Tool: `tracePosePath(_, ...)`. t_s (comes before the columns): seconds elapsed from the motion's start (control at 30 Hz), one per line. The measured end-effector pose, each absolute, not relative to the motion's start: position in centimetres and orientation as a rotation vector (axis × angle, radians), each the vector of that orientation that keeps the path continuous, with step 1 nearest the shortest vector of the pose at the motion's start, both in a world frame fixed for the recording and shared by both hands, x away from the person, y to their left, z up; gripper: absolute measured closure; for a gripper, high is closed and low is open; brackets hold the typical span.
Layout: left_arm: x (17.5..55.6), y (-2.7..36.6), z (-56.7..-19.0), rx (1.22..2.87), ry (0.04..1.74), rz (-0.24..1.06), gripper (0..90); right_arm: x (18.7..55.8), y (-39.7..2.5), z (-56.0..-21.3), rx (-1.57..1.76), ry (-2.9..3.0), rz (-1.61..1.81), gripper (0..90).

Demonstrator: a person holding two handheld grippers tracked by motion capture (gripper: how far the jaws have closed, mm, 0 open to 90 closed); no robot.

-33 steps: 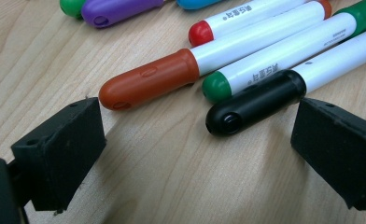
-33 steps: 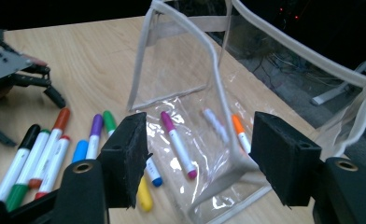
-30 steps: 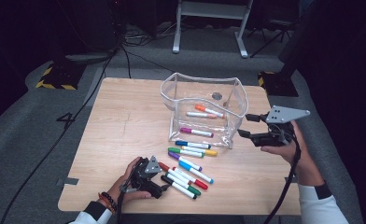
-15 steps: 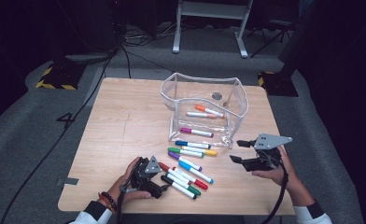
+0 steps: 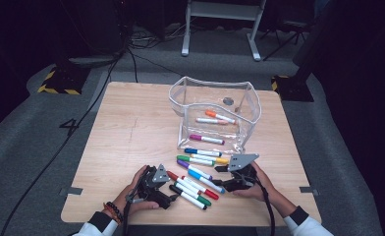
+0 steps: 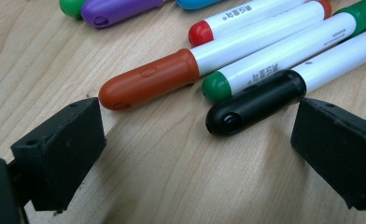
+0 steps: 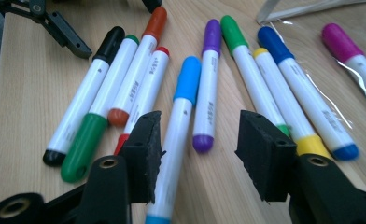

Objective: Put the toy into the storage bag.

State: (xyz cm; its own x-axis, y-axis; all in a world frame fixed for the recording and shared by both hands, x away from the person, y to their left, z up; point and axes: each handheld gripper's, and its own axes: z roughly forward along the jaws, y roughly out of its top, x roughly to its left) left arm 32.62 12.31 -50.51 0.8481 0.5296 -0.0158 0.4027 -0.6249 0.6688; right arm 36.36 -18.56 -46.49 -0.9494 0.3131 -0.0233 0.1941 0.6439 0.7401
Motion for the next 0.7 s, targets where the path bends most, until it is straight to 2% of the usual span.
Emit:
tracePosePath(0.23,32.6,12.3,-50.5,2.327,0.674,0.238,3.2,36.6,-15.1,-47.3,0.317,2.753,1.163,60.6)
tracePosePath(0.7,32.6,12.3,-50.5,2.327,0.674,0.238,3.2,38.3,-13.1,-49.1,0.356,2.802,1.084,63.7)
